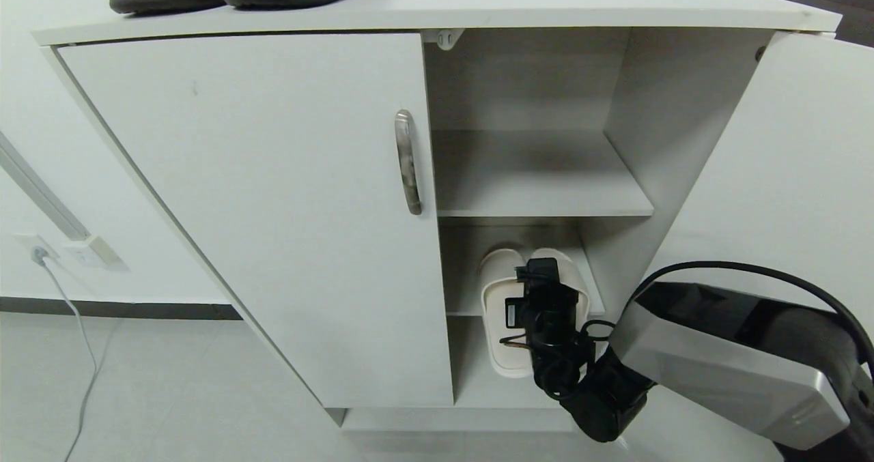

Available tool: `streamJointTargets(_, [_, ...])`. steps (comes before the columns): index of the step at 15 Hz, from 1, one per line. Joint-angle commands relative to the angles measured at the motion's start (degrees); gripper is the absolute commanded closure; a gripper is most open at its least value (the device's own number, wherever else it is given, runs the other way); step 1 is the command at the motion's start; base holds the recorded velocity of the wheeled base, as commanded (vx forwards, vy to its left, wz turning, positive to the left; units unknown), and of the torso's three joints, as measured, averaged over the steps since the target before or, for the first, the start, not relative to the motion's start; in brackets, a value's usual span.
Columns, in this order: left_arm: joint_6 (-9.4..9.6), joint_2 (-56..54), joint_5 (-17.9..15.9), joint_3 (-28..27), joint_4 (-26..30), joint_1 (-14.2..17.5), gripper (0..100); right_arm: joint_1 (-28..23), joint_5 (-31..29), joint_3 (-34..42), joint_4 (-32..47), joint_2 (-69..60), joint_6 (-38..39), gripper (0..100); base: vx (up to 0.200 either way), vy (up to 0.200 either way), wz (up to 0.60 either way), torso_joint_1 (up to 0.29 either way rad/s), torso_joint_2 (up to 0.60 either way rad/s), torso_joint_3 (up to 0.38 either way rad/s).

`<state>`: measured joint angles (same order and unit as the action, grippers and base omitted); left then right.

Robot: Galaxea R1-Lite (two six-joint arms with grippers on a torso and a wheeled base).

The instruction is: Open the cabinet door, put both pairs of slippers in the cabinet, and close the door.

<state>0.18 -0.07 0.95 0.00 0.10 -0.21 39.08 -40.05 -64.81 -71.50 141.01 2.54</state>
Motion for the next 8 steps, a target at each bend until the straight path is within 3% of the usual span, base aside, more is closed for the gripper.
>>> streamJointTargets(1, [-0.09,0.07,0.02,0.0,-0.01,0.03,100,-1.03,0.32,-5.86,3.56,1.2,0.01,100,0.0,0.0,0.0,0.0,0.0,0.0])
streamJointTargets(8, [-0.09,0.07,0.1,0.0,-0.01,0.03,100,-3.31,1.29,-19.31,13.05,4.01,0.01,100,0.0,0.0,0.0,0.0,0.0,0.0])
